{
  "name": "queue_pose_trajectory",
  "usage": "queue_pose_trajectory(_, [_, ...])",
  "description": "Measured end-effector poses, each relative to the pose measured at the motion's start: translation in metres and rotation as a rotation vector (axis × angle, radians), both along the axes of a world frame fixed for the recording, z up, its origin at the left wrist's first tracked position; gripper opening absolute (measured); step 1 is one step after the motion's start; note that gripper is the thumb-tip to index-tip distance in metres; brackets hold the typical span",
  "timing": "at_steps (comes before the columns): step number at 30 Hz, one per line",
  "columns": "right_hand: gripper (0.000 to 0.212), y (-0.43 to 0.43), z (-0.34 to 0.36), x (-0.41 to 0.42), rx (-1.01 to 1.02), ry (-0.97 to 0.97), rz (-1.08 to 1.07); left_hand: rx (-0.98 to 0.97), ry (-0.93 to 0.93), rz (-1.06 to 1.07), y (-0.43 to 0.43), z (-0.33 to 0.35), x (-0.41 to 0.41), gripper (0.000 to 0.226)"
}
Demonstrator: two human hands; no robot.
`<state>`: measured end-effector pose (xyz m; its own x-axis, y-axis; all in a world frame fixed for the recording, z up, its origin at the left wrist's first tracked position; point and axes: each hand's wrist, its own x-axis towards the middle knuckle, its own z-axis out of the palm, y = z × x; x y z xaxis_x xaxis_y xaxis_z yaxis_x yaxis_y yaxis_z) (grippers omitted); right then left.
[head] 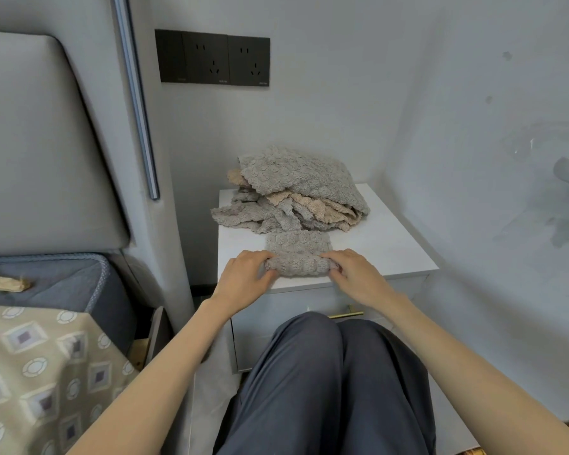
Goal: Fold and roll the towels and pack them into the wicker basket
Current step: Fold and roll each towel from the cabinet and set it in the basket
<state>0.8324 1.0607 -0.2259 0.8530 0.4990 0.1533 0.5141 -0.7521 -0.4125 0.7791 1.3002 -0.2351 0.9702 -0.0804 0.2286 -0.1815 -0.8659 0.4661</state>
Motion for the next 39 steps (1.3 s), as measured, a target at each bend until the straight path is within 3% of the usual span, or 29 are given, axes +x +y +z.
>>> queue_pose_trajectory(4, [0.017,-0.008,0.009,0.003,0.100,0.129,-0.068,-0.116,0.117,0.015,0.001,0.004,0.004,0.030])
queue_pose_trajectory(8, [0.030,-0.008,0.013,0.003,0.185,0.251,-0.152,-0.124,0.198,0.079,-0.002,0.003,0.013,0.039])
queue_pose_trajectory(13, [0.026,0.004,0.013,0.009,0.188,0.339,-0.287,-0.034,0.197,0.174,-0.008,0.002,0.025,0.045])
queue_pose_trajectory(16, [0.045,0.010,0.005,0.012,0.197,0.284,-0.420,-0.011,0.190,0.233,-0.011,0.001,0.030,0.050])
queue_pose_trajectory(20, [0.035,0.018,-0.005,0.006,0.195,0.047,-0.530,0.022,0.171,0.319,-0.016,-0.002,0.033,0.051])
queue_pose_trajectory(23, [0.026,0.023,-0.003,0.004,0.126,-0.305,-0.376,0.025,0.142,0.357,-0.019,-0.006,0.034,0.048])
queue_pose_trajectory(25, [0.034,0.033,-0.001,0.001,0.089,-0.387,-0.146,0.020,0.133,0.366,-0.020,-0.005,0.035,0.047])
queue_pose_trajectory(29, [0.042,0.057,-0.012,-0.009,0.002,-0.327,0.066,0.049,0.119,0.385,-0.020,-0.004,0.037,0.048])
queue_pose_trajectory(39, [0.048,0.037,-0.028,-0.007,-0.165,-0.309,-0.031,-0.002,0.115,0.439,-0.018,-0.005,0.038,0.050])
